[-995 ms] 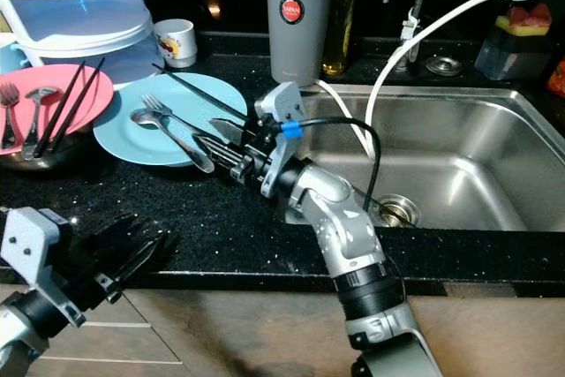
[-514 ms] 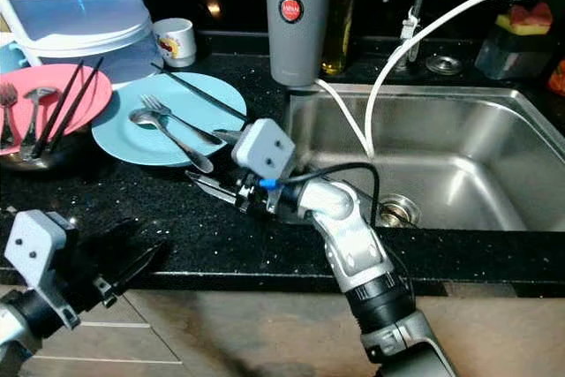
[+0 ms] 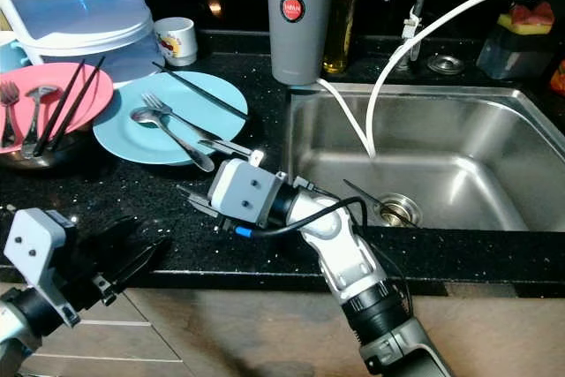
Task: Kitchen organization
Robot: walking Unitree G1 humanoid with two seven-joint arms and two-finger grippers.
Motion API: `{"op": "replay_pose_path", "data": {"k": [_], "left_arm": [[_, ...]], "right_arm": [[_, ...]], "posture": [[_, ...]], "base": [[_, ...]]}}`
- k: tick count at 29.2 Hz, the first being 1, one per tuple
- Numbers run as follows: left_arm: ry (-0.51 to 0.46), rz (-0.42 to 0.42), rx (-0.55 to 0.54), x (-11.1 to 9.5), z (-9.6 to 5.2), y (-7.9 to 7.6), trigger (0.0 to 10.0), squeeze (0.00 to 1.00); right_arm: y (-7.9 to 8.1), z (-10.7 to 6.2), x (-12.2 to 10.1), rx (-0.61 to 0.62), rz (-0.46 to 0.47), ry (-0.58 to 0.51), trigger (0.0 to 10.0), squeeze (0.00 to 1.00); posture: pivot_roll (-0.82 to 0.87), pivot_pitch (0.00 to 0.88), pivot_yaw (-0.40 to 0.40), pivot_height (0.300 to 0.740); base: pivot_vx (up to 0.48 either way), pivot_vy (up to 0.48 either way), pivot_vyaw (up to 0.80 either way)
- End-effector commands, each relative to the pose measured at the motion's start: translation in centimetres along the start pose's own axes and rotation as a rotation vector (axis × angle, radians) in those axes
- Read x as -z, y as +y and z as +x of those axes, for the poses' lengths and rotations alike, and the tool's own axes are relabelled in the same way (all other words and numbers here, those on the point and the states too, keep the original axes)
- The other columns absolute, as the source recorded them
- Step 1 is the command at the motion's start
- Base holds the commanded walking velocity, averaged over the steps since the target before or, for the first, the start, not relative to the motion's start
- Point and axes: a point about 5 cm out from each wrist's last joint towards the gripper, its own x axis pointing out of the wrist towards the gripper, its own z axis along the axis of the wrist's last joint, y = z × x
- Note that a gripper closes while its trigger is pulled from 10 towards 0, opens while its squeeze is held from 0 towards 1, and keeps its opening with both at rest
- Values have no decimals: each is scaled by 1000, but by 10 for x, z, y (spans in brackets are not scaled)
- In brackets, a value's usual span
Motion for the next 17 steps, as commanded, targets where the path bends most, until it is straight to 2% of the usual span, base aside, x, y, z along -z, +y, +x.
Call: {"op": "replay_pose_path", "data": {"k": [1,4,7,14,17], "left_arm": [[21,-13,1,4,2,2,10000,0],[12,-23,4,4,3,1,10000,0],[-50,-99,18,3,9,-3,10000,0],[-46,-113,33,7,18,-6,10000,0],[-44,-111,39,7,20,-6,10000,0]], "right_arm": [[8,7,-3,-25,-37,-29,10000,0],[11,9,-3,-33,-48,-33,10000,0],[20,16,-2,-42,-78,-46,10000,0],[20,25,1,-6,-144,-29,10000,0],[17,28,3,17,-214,-12,10000,0]], "posture": [[82,90,-3,740],[82,90,-3,740],[85,79,-7,740],[84,72,-7,740],[86,78,-6,740]], "base": [[0,0,0],[0,0,0],[0,0,0],[0,0,0],[0,0,0]]}}
